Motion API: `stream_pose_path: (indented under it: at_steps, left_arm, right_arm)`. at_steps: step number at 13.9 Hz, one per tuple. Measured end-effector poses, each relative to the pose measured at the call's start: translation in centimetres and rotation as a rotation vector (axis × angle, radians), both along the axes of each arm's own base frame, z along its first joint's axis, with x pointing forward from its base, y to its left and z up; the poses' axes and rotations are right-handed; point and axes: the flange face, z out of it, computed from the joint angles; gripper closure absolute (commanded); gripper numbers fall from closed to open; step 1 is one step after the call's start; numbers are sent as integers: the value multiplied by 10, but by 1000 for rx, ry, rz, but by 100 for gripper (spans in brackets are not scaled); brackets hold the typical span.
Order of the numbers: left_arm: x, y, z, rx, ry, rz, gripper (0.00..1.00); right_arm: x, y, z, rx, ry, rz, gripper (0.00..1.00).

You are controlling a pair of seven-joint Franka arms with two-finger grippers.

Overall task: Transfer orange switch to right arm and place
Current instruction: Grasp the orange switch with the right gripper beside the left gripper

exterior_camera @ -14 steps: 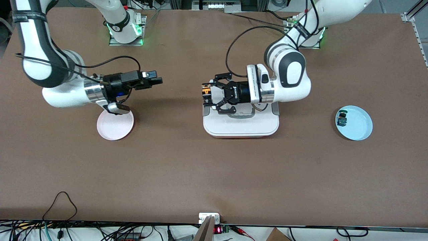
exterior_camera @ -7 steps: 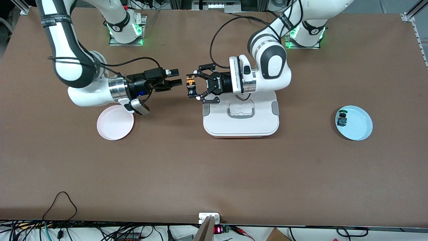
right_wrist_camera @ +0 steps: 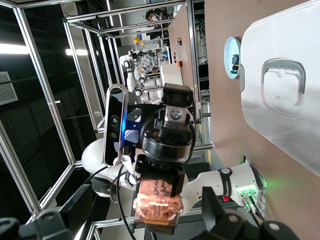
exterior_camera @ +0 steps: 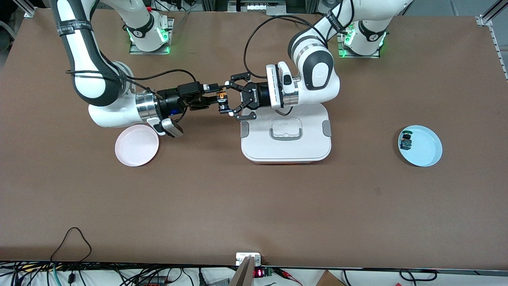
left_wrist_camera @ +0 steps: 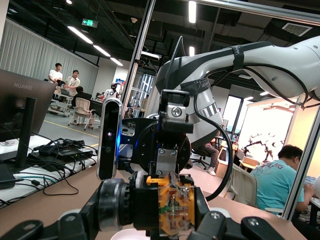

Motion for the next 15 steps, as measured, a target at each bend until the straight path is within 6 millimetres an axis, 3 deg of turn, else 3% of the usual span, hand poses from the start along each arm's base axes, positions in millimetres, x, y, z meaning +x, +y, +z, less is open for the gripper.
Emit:
stream_pose_path:
  at_steps: [1,3,5,6,10,11,12,15]
  left_arm:
    - [0,0,0,0,0,0,88]
    - [0,0,0,0,0,0,87]
    - [0,0,0,1,0,1,87]
    - [1,0,2,-3,-2,2,87]
    - [2,0,2,-2,-10,4,85]
    - [2,0,2,-2,-10,4,71]
    - [2,0,2,-2,-10,4,1]
    - [4,3,2,-1,-10,10,0]
  right_arm:
    - [0,0,0,0,0,0,21]
    - [0,0,0,0,0,0,53]
    - [0,1,0,0,0,2,75]
    - [0,1,-2,-2,1,2,95]
    - [0,1,-5,1,8,0,100]
    - [0,1,-5,1,8,0,100]
    - [0,1,-5,1,8,0,100]
    - [0,2,-4,3,0,1,100]
